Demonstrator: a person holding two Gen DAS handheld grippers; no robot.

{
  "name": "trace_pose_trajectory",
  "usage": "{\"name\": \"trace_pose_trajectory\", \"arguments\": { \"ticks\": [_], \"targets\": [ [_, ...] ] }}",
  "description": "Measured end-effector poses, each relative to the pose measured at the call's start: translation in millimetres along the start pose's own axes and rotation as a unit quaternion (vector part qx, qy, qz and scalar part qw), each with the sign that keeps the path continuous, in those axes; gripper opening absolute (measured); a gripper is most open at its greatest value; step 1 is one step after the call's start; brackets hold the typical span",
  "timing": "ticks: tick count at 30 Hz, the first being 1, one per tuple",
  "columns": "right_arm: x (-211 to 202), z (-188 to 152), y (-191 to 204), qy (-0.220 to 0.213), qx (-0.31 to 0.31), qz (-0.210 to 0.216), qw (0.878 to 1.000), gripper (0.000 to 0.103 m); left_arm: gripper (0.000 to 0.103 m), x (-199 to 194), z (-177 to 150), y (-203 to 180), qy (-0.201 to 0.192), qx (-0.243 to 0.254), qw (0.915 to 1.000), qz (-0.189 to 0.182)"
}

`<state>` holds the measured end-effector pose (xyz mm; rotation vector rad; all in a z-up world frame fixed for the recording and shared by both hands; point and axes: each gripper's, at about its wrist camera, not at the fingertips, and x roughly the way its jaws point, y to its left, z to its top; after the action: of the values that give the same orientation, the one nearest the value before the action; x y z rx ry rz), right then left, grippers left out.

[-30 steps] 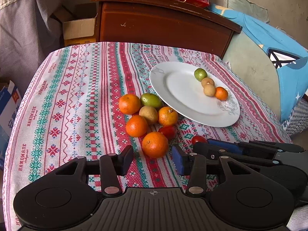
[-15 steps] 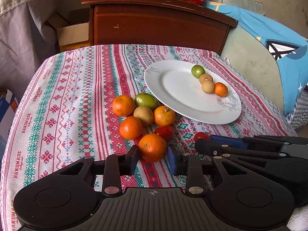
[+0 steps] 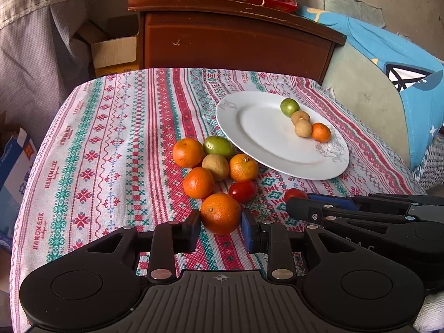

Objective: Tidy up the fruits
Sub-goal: 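Close the left tool on the tangerine while the right tool grips the cherry tomato, then carry the tangerine with the left tool onto the plate while the right tool places the tomato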

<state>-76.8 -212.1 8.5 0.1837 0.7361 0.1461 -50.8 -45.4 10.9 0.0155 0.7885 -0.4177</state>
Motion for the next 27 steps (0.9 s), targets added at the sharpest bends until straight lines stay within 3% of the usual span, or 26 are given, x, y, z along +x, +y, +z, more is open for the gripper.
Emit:
{"name": "trace_pose_trajectory", "arguments": {
  "ticks": [12,27],
  "targets": [
    [-31,43,-18,-0.037,0.016,-0.006,0.999,0.018,0.028,-21,44,8,-0.031,-0.042,0.9985,-0.016],
    [2,52,-49,-0.008,0.062,-0.025,0.998,0.018,0.028,31,77,-10,0.004,-0.006,0.9995,-0.031]
  ]
}}
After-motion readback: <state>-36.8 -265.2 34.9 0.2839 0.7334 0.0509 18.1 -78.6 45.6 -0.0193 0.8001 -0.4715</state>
